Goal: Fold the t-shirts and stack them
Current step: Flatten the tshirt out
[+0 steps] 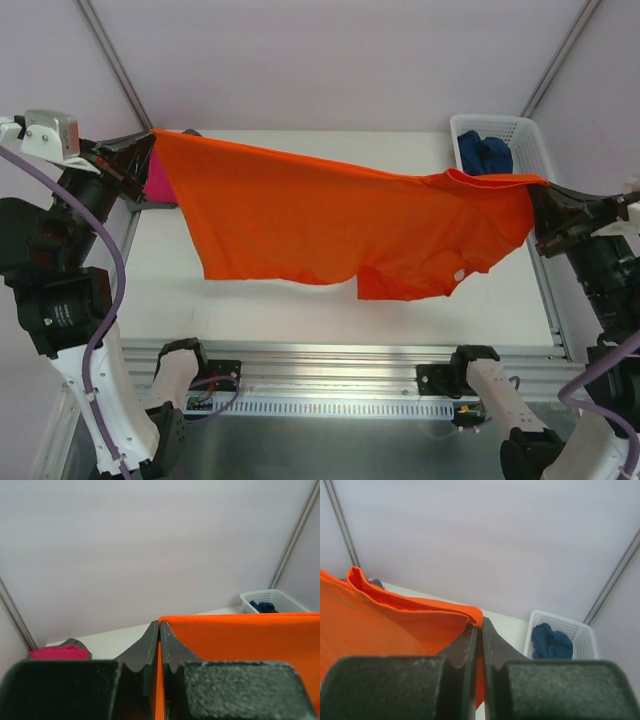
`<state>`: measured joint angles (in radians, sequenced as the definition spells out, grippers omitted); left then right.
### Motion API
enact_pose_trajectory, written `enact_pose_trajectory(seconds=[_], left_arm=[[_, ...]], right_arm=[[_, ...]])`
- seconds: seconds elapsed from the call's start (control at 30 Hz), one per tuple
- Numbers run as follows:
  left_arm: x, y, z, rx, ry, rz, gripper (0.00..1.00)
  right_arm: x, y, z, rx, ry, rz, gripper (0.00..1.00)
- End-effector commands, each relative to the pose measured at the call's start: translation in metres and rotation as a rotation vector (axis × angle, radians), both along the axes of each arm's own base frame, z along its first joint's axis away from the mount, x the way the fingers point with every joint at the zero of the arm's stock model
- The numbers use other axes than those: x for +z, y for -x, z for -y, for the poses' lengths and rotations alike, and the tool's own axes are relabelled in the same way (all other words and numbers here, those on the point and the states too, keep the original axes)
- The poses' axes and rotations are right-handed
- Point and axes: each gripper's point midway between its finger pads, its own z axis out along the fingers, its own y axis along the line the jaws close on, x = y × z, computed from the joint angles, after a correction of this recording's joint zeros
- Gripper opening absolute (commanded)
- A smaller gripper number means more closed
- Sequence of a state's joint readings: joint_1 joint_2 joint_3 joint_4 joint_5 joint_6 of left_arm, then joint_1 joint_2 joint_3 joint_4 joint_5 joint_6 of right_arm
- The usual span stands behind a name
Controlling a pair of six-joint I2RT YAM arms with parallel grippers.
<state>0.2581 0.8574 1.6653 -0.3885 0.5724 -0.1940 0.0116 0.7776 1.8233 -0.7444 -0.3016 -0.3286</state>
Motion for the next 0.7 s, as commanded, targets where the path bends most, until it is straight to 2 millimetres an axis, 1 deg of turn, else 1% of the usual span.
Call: enact_pose_trajectory(seconds=[0.0, 0.03, 0.07, 0.1, 0.13, 0.2, 0.23, 0.27, 0.3, 0.33, 0.37, 0.4, 0.43, 0.47, 0.5, 0.53, 0.6, 0.63, 0.67], left_arm=[[0.038, 0.029, -0.002, 0.057, -0.014, 0.128, 0.00], [0.049, 0.040, 0.000, 0.066, -0.018, 0.164, 0.00], [0.053, 0.043, -0.001, 0.079, -0.020, 0.175, 0.00], [0.058, 0.045, -0.001, 0.081, -0.015, 0.185, 0.00], [0.063, 0.043, -0.003, 0.086, -0.001, 0.188, 0.00], [0.067, 0.034, -0.007, 0.090, 0.009, 0.180, 0.00], [0.065, 0.019, -0.012, 0.088, 0.020, 0.155, 0.00], [0.065, 0.011, -0.016, 0.086, 0.048, 0.141, 0.00], [0.068, 0.002, -0.018, 0.078, 0.054, 0.144, 0.00], [0.060, -0.024, -0.026, 0.062, 0.073, 0.091, 0.00], [0.056, -0.039, -0.034, 0.075, 0.087, 0.070, 0.00], [0.053, -0.054, -0.043, 0.089, 0.091, 0.057, 0.00], [0.046, -0.079, -0.054, 0.099, 0.084, 0.026, 0.00], [0.046, -0.091, -0.062, 0.122, 0.084, 0.022, 0.00], [0.046, -0.101, -0.067, 0.126, 0.079, 0.018, 0.00], [0.045, -0.119, -0.075, 0.131, 0.075, 0.008, 0.00], [0.042, -0.134, -0.082, 0.140, 0.059, 0.000, 0.00], [0.039, -0.143, -0.085, 0.140, 0.051, -0.007, 0.00], [0.038, -0.145, -0.086, 0.136, 0.050, -0.010, 0.00]], right_arm=[[0.048, 0.032, 0.007, -0.041, -0.041, 0.187, 0.01], [0.056, 0.040, 0.009, -0.047, -0.052, 0.213, 0.01], [0.059, 0.039, 0.010, -0.052, -0.062, 0.204, 0.01], [0.075, 0.052, 0.010, -0.052, -0.073, 0.249, 0.01], [0.079, 0.051, 0.009, -0.046, -0.079, 0.249, 0.01], [0.089, 0.037, 0.007, -0.042, -0.094, 0.251, 0.01], [0.094, 0.032, 0.006, -0.037, -0.099, 0.254, 0.01], [0.097, 0.010, 0.006, -0.032, -0.107, 0.242, 0.01], [0.098, -0.003, 0.006, -0.029, -0.125, 0.231, 0.01], [0.101, -0.018, 0.007, -0.030, -0.138, 0.234, 0.01], [0.100, -0.035, 0.007, -0.030, -0.147, 0.213, 0.01], [0.092, -0.069, 0.007, -0.027, -0.145, 0.162, 0.01], [0.088, -0.088, 0.008, -0.029, -0.143, 0.143, 0.01], [0.089, -0.102, 0.009, -0.035, -0.144, 0.139, 0.01], [0.077, -0.134, 0.012, -0.049, -0.143, 0.086, 0.01], [0.075, -0.144, 0.013, -0.052, -0.130, 0.075, 0.01], [0.074, -0.158, 0.015, -0.063, -0.127, 0.068, 0.01], [0.069, -0.170, 0.016, -0.067, -0.118, 0.051, 0.01], [0.069, -0.172, 0.015, -0.065, -0.118, 0.048, 0.01]])
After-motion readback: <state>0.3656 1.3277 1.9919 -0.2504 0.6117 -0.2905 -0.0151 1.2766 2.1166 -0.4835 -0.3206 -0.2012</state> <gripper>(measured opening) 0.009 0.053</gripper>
